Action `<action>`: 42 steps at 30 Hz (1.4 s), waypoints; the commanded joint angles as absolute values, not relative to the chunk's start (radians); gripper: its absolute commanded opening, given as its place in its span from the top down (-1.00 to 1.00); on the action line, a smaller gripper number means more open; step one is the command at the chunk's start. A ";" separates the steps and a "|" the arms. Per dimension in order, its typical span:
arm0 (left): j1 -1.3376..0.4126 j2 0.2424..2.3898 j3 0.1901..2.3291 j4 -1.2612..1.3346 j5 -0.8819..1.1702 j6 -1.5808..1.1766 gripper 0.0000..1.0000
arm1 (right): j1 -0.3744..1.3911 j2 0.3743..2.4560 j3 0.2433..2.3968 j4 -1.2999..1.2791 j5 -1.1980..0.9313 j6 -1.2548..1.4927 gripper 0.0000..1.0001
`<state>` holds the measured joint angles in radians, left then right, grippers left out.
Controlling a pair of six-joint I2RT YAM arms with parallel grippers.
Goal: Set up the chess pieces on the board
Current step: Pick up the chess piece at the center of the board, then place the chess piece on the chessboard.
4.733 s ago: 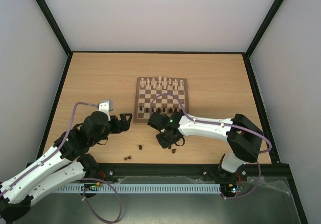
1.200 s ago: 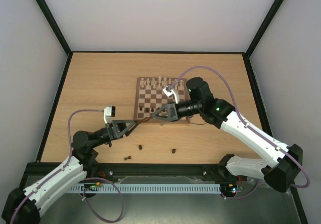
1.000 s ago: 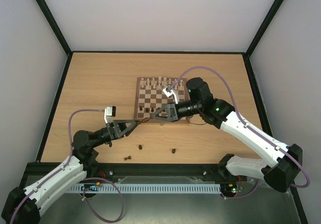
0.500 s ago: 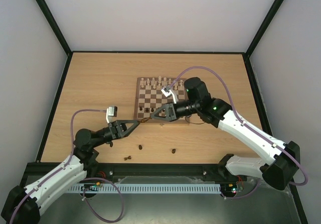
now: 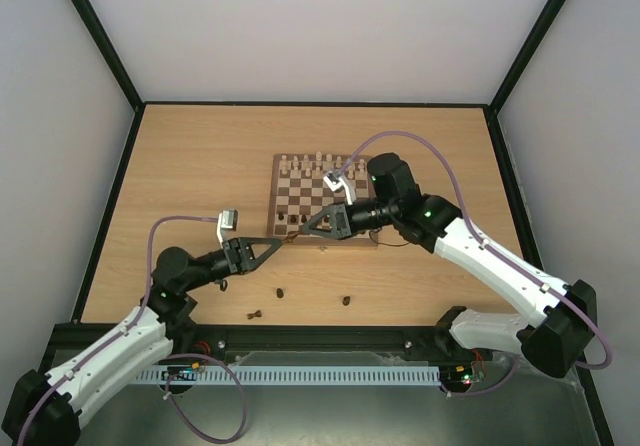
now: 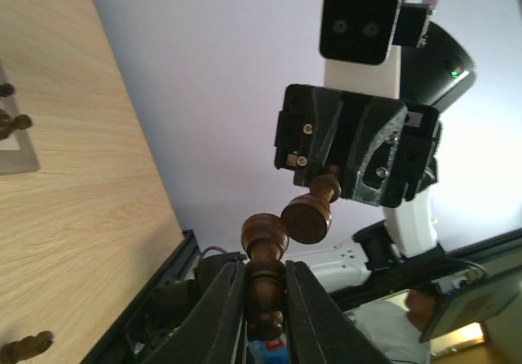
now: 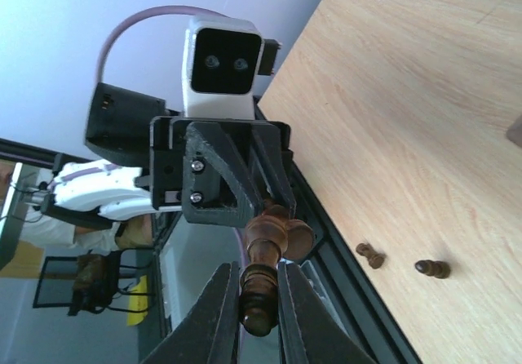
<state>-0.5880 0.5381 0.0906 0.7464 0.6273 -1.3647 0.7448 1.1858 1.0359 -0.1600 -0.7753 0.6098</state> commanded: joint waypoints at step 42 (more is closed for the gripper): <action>-0.535 0.864 0.630 -0.331 0.271 -0.651 0.76 | 0.824 1.763 1.358 -0.686 0.180 0.422 0.73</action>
